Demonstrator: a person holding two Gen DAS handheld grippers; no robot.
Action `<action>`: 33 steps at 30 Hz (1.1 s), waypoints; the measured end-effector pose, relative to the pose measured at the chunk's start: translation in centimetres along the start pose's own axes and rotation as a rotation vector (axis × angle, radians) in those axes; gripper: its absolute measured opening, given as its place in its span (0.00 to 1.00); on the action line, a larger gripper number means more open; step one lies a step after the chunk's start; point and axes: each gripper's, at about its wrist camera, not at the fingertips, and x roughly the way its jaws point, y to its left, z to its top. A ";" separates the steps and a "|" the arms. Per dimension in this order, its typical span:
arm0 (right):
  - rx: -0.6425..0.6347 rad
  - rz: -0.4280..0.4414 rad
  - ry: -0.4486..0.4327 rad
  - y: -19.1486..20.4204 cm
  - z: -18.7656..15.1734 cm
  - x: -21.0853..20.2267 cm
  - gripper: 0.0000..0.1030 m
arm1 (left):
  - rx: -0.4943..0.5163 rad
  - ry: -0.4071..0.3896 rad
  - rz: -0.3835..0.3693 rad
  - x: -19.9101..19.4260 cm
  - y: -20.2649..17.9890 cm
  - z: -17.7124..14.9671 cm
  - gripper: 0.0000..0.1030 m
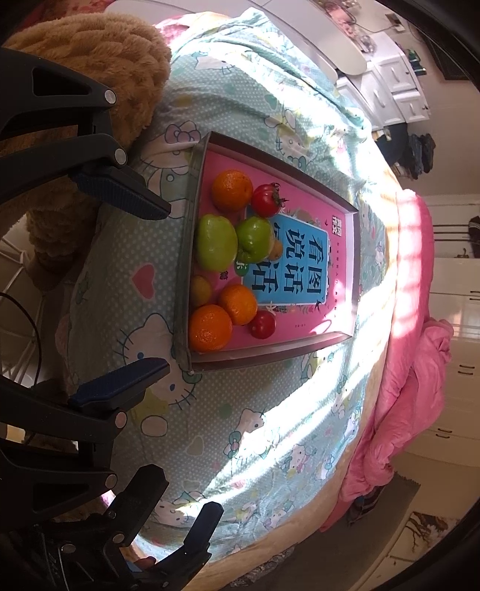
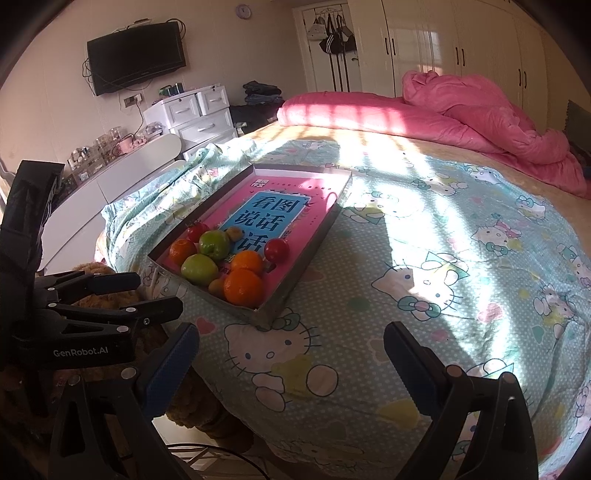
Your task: Organize fruits
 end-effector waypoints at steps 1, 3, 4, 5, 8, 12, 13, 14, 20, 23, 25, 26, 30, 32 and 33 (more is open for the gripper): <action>-0.001 -0.001 -0.001 0.0 0.0 0.0 0.98 | 0.002 0.000 0.000 0.0 0.0 0.0 0.76; -0.002 -0.005 -0.001 0.0 -0.1 0.0 0.98 | 0.004 -0.001 0.001 0.0 0.0 0.0 0.76; -0.002 -0.006 0.000 0.0 -0.1 0.0 0.98 | 0.005 -0.002 0.001 0.0 0.0 0.0 0.76; -0.002 -0.007 0.001 0.0 -0.1 0.1 0.98 | 0.007 -0.002 0.002 -0.1 0.0 0.0 0.76; -0.001 -0.010 0.000 0.0 -0.1 0.0 0.98 | 0.008 -0.004 0.004 -0.1 0.0 -0.1 0.76; 0.000 -0.014 -0.004 0.1 -0.1 0.0 0.98 | 0.005 -0.005 0.005 -0.2 0.0 -0.1 0.76; 0.000 -0.015 -0.003 0.0 -0.1 0.0 0.98 | 0.005 -0.004 0.005 -0.2 0.0 -0.1 0.76; 0.000 -0.017 -0.003 0.0 -0.1 0.0 0.98 | 0.004 -0.003 0.005 -0.2 0.0 -0.1 0.76; 0.000 -0.022 -0.009 0.0 -0.1 -0.2 0.98 | 0.008 -0.005 0.006 -0.2 0.0 -0.1 0.76; 0.001 -0.024 -0.010 -0.1 -0.1 -0.3 0.98 | 0.011 -0.005 0.009 -0.3 0.0 -0.1 0.76; 0.002 -0.024 -0.009 -0.1 -0.1 -0.3 0.98 | 0.009 -0.005 0.011 -0.3 0.0 -0.1 0.76; 0.001 -0.025 -0.010 -0.1 -0.1 -0.3 0.98 | 0.008 -0.004 0.012 -0.3 0.0 -0.1 0.76; 0.002 -0.029 -0.015 -0.2 -0.1 -0.4 0.98 | 0.009 -0.002 0.012 -0.3 0.0 -0.1 0.76; 0.004 -0.030 -0.016 -0.2 -0.1 -0.4 0.98 | 0.010 -0.001 0.012 -0.3 0.0 -0.1 0.76; 0.004 -0.030 -0.016 -0.2 -0.1 -0.5 0.98 | 0.012 -0.001 0.013 -0.3 -0.1 -0.1 0.76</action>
